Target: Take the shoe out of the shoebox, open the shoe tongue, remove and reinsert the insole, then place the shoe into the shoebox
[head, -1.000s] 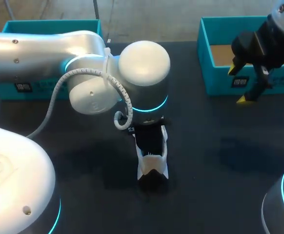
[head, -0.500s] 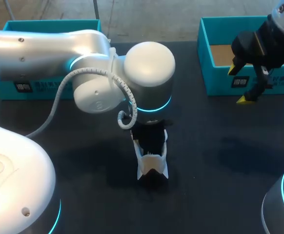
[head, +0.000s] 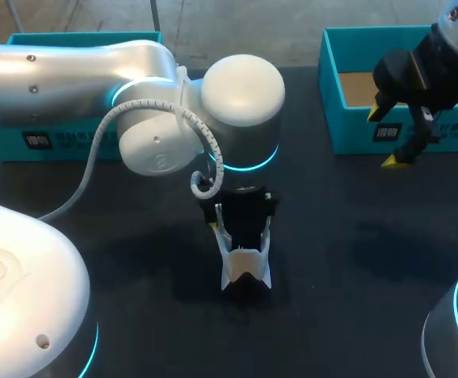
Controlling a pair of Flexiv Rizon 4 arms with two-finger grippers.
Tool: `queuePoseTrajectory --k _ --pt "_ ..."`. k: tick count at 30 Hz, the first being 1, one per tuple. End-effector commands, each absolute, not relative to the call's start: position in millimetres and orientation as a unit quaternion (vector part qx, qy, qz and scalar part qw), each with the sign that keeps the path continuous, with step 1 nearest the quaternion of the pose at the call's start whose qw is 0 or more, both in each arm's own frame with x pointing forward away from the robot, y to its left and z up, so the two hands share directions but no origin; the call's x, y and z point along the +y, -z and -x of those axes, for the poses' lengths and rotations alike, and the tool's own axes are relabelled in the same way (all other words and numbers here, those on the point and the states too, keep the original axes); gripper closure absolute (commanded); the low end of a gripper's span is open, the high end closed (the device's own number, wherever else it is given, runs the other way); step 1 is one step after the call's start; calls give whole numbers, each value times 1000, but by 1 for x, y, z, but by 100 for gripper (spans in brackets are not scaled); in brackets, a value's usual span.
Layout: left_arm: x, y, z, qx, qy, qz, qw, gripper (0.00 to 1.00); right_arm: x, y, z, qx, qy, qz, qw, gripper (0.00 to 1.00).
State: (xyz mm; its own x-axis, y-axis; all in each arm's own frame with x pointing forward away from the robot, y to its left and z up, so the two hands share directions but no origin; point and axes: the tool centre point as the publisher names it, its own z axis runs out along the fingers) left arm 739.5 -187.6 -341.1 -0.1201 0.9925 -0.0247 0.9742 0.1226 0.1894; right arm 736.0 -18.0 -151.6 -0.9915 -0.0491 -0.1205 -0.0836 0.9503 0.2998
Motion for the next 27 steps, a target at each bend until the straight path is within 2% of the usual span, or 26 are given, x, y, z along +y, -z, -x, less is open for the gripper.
queuePoseTrajectory --k 1,27 --pt "-180 333 -740 744 -61 -661 69 0 -17 152 -738 986 -152 33 54 0" --pt "-170 301 -772 750 -74 -652 87 0 -17 152 -738 986 -152 33 54 0"
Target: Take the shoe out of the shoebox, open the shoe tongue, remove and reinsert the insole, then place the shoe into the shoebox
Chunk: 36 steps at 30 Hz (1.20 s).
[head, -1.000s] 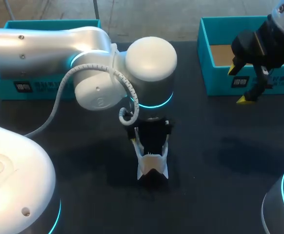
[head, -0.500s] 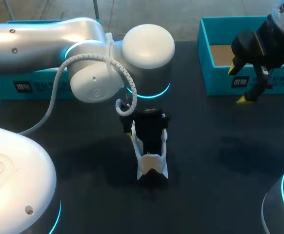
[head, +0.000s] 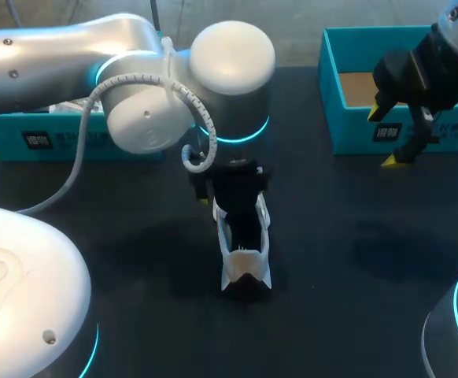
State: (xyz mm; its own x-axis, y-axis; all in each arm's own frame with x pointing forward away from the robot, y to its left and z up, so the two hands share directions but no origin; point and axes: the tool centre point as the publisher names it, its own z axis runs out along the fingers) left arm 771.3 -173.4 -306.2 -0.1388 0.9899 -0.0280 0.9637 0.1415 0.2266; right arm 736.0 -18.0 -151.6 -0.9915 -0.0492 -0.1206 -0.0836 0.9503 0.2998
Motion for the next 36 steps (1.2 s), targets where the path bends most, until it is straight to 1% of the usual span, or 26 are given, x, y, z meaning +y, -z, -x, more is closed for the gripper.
queuePoseTrajectory --k 1,11,17,18,19,20,21,22,23,25,28,30,32,35,36 --pt "-170 299 -773 748 -75 -654 90 0 -17 152 -738 986 -152 33 54 0" --pt "-190 293 -781 745 -59 -658 97 0 -17 152 -738 986 -152 33 54 0" --pt "-180 291 -787 742 -62 -662 89 0 -17 152 -738 986 -152 33 54 0" --pt "-179 291 -787 740 -65 -664 86 5 -17 152 -738 986 -152 33 54 0" --pt "-178 291 -787 739 -66 -665 85 6 -17 152 -738 986 -152 33 54 0" --pt "-177 291 -787 737 -68 -668 82 13 -17 152 -738 986 -152 33 54 0" --pt "-176 292 -787 735 -72 -669 80 27 -17 152 -738 986 -152 33 54 0" --pt "-175 293 -787 734 -74 -670 79 33 -17 152 -738 986 -152 33 54 0" --pt "-175 294 -787 734 -75 -670 77 31 -17 152 -738 986 -152 33 54 0" --pt "-175 296 -788 735 -75 -670 75 35 -17 152 -738 986 -152 33 54 0" --pt "-177 300 -788 735 -73 -671 69 37 -17 152 -738 986 -152 33 54 0" --pt "-178 303 -787 734 -71 -672 67 33 -17 152 -738 986 -152 33 54 0" --pt "-180 306 -786 734 -68 -673 64 26 -17 152 -738 986 -152 33 54 0" --pt "-184 310 -785 731 -63 -677 61 25 -17 152 -738 986 -152 33 54 0" --pt "-186 310 -785 730 -62 -678 60 27 -17 152 -738 986 -152 33 54 0"
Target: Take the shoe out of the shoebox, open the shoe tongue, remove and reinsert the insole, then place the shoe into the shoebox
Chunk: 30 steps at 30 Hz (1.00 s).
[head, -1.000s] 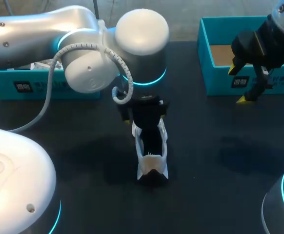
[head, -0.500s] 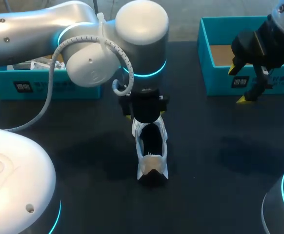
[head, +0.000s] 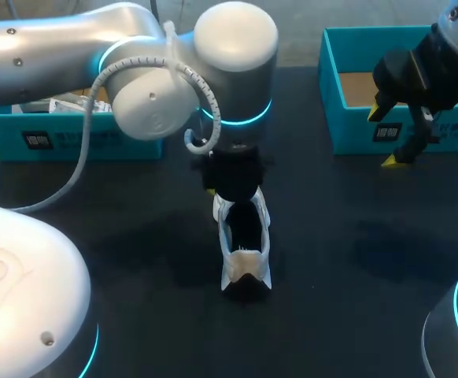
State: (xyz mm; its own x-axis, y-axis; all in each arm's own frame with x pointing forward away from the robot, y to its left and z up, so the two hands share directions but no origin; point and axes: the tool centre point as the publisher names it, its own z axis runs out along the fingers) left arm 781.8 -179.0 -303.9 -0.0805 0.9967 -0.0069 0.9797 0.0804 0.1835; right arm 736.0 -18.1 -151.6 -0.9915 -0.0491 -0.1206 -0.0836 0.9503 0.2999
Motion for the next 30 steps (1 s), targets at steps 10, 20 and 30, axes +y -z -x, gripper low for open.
queuePoseTrajectory --k 10,20,30 --pt "-188 313 -772 710 -61 -700 52 43 -17 152 -738 986 -152 33 54 0" --pt "-187 322 -756 701 -48 -710 42 51 -17 152 -738 986 -152 33 54 0" --pt "-185 310 -774 712 -52 -698 56 44 -17 152 -738 986 -152 33 54 0"
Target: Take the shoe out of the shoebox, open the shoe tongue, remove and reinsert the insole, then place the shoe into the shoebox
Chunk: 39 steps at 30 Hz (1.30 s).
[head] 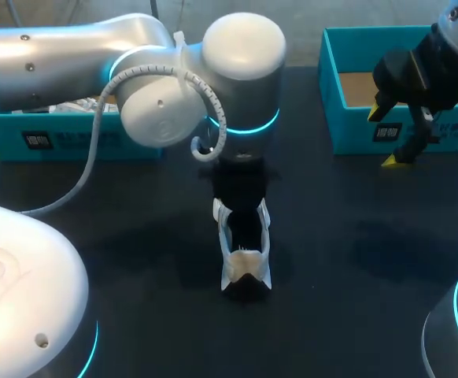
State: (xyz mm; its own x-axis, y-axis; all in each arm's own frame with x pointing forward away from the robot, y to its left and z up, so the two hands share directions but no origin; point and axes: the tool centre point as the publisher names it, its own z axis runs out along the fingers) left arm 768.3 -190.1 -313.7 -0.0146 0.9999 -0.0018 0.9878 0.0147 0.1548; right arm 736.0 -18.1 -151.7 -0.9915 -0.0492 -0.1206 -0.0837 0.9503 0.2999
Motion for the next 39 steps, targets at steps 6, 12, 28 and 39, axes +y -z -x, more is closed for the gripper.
queuePoseTrajectory --k 6,12,28,39 --pt "-194 320 -774 711 -50 -700 45 53 -17 152 -738 986 -152 33 54 0" --pt "-199 330 -760 702 -45 -710 31 67 -17 152 -738 986 -152 33 54 0" --pt "-184 320 -785 726 -59 -684 40 71 -17 152 -738 986 -152 33 54 0" --pt "-199 341 -776 719 -57 -693 15 71 -17 152 -738 986 -152 33 54 0"
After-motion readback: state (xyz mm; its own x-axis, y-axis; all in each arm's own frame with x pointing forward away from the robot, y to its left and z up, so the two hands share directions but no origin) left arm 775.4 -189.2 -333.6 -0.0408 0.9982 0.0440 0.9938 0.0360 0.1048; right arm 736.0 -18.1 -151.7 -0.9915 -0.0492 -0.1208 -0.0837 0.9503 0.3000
